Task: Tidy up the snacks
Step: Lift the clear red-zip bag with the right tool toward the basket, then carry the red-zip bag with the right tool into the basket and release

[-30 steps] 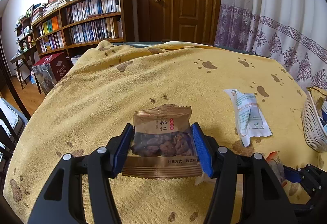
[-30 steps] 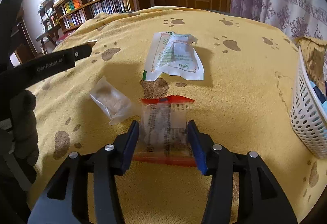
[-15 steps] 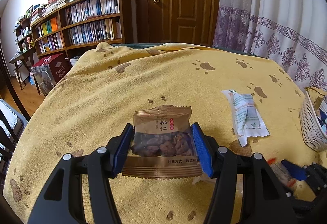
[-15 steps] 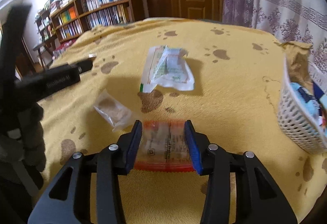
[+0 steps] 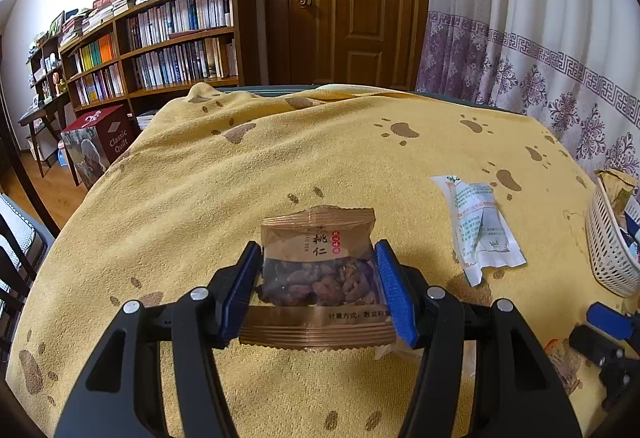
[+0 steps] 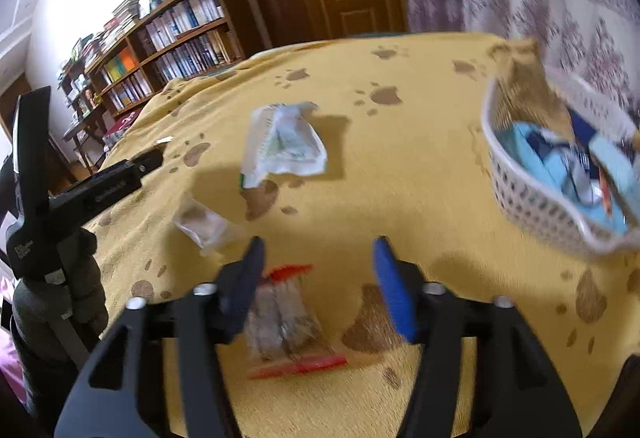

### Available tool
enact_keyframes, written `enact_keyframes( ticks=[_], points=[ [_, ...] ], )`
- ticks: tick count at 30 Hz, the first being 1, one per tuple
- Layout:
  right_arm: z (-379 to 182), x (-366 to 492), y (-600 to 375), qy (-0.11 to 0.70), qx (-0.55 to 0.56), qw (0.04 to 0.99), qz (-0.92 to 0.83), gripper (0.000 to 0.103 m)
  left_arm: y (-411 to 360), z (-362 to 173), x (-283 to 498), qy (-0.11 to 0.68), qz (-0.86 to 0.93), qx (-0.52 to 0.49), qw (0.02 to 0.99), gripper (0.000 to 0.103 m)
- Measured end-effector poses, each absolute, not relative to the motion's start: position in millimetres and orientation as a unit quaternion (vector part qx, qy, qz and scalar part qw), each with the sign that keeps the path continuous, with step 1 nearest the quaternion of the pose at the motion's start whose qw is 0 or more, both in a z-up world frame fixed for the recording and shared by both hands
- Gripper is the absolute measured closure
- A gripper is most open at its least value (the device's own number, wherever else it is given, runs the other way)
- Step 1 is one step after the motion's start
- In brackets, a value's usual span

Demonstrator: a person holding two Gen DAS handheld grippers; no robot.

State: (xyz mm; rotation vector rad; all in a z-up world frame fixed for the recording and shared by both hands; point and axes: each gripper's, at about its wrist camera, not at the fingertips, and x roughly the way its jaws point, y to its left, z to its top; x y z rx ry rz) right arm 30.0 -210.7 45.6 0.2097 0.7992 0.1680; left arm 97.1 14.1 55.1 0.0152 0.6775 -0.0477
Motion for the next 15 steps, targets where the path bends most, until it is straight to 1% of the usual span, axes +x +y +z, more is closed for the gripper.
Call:
enact_keyframes(
  ticks=[4,5,6,11,13,14,15],
  points=[
    [36,25,-200,0.406,0.088,0.903,0.11,0.04,13,55,96,0.331,-0.025,0.008,0.943,0.044],
    [35,25,-194,0.41,0.078,0.901,0.118,0.038,13,55,96,0.331,-0.025,0.009,0.943,0.044],
    [33,25,-188,0.415,0.063,0.899,0.128,0.036,13,55,96,0.331,-0.025,0.009,0.943,0.044],
    [16,25,-159,0.429,-0.022,0.896,0.113,0.036,14,56,96,0.331,-0.025,0.008,0.943,0.044],
    [15,20,-155,0.421,-0.037,0.901,0.102,0.042,14,56,96,0.33,-0.024,0.007,0.944,0.044],
    [15,19,-155,0.418,-0.039,0.902,0.098,0.052,14,56,96,0.33,-0.024,0.006,0.944,0.044],
    [14,19,-156,0.417,-0.037,0.903,0.096,0.058,15,56,96,0.33,-0.024,0.006,0.943,0.044]
  ],
)
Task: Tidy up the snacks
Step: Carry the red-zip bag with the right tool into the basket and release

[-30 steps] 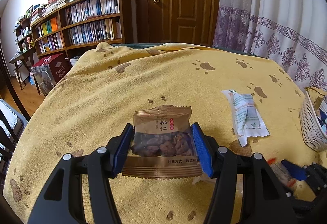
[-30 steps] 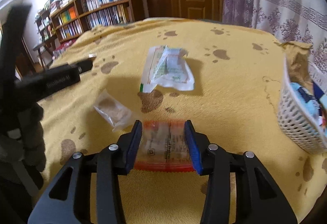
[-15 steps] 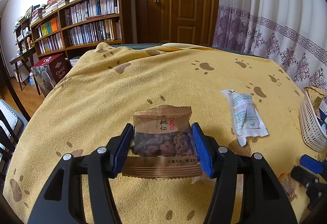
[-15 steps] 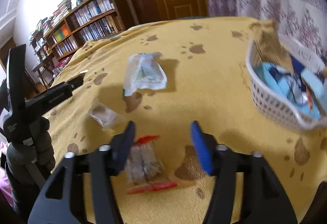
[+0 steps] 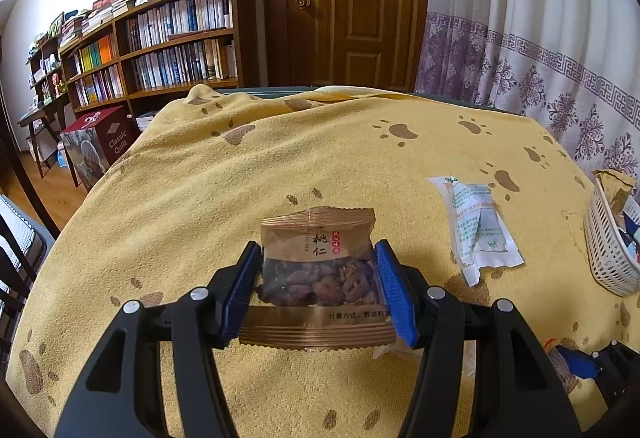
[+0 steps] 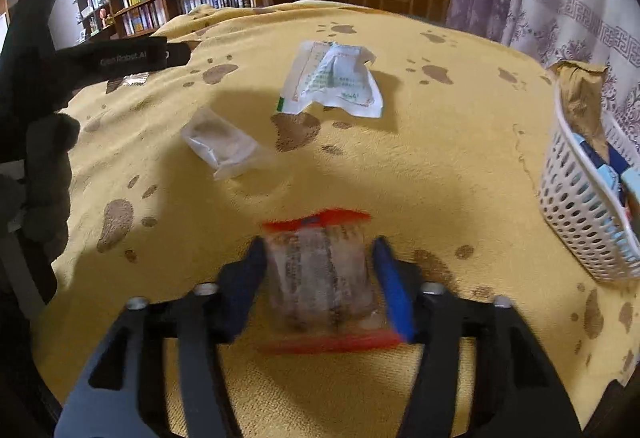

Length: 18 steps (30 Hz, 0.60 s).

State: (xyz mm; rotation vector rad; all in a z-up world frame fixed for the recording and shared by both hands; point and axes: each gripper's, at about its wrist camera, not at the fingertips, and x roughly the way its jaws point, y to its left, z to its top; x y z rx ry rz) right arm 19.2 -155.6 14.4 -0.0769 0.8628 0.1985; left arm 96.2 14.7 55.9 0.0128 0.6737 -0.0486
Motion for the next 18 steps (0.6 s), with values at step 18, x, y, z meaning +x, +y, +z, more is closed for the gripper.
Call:
enact_keyframes(
  ticks=[18],
  points=[
    [82,4,-215,0.331,0.027,0.942,0.049,0.063,12,55,95,0.329,-0.028,0.013,0.944,0.044]
  ],
)
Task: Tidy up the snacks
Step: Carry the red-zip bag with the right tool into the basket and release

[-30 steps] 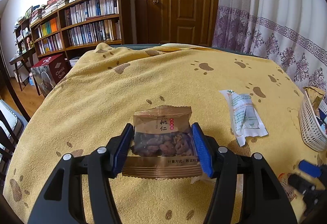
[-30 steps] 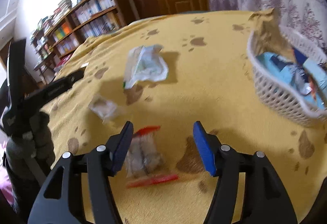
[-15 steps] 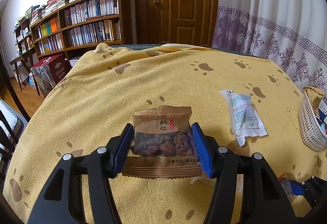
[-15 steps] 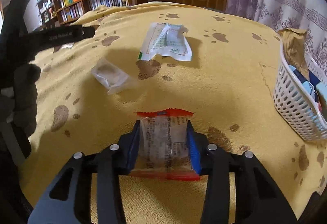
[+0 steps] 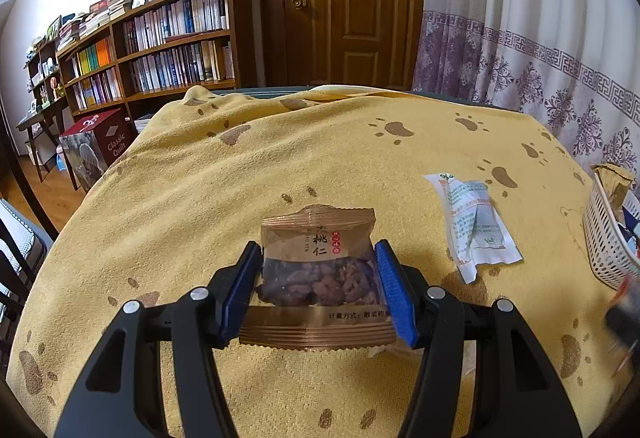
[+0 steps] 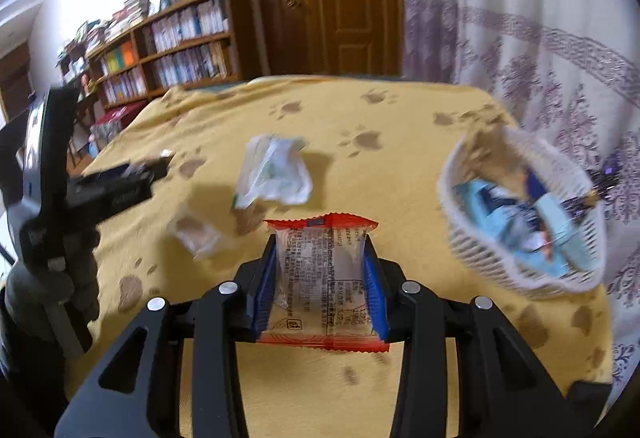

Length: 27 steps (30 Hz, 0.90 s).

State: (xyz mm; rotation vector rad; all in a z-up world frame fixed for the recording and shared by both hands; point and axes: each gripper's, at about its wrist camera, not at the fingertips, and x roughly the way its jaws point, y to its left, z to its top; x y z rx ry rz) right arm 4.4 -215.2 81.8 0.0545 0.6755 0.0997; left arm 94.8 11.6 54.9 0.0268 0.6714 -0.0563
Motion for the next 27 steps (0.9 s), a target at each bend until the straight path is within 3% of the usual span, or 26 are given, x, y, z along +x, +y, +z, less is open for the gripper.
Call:
enact_keyframes(
  ticks=[13,23,25,27],
  points=[
    [112,13,-311,0.289,0.088,0.951,-0.061,0.063,6,52,94,0.331,-0.032,0.023,0.943,0.044],
    [103,43,-389,0.295,0.139,0.935,-0.139,0.063,1,48,94,0.332,-0.036,0.034,0.942,0.044],
    [98,48,-404,0.296,0.16,0.931,-0.143,0.06,-1,48,93,0.332,-0.037,0.037,0.942,0.044],
    [94,47,-412,0.296,0.182,0.927,-0.142,0.051,-2,47,93,0.332,-0.039,0.039,0.942,0.044]
  ],
)
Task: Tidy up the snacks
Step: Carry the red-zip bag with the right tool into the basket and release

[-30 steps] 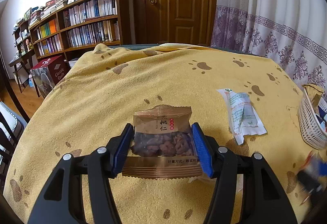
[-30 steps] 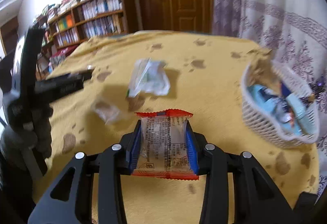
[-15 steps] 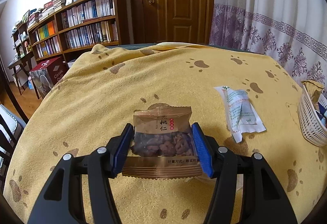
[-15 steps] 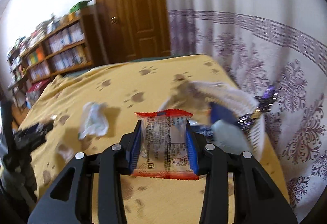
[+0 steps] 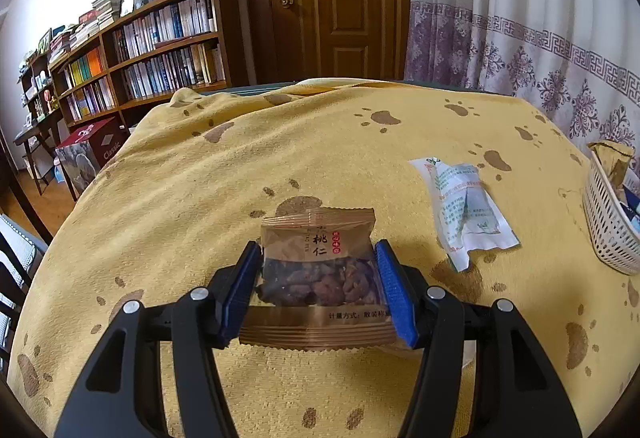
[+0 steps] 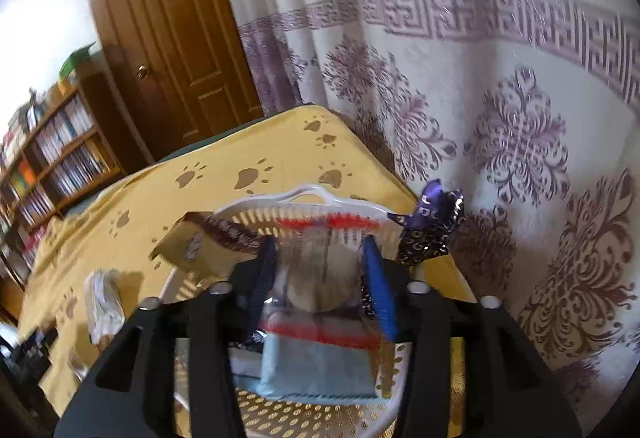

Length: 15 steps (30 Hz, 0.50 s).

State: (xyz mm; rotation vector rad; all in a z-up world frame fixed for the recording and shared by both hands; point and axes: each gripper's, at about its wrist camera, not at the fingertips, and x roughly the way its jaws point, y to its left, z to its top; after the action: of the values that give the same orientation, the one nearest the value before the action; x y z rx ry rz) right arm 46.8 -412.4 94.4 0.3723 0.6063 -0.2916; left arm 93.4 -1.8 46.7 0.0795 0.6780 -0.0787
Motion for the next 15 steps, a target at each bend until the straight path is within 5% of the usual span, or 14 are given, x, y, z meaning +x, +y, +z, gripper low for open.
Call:
enact_keyframes(
  ticks=[15],
  points=[
    [97,-1,-393,0.26,0.191,0.939,-0.118,0.044,-16,44,91,0.343,-0.07,0.036,0.936,0.044]
  ],
)
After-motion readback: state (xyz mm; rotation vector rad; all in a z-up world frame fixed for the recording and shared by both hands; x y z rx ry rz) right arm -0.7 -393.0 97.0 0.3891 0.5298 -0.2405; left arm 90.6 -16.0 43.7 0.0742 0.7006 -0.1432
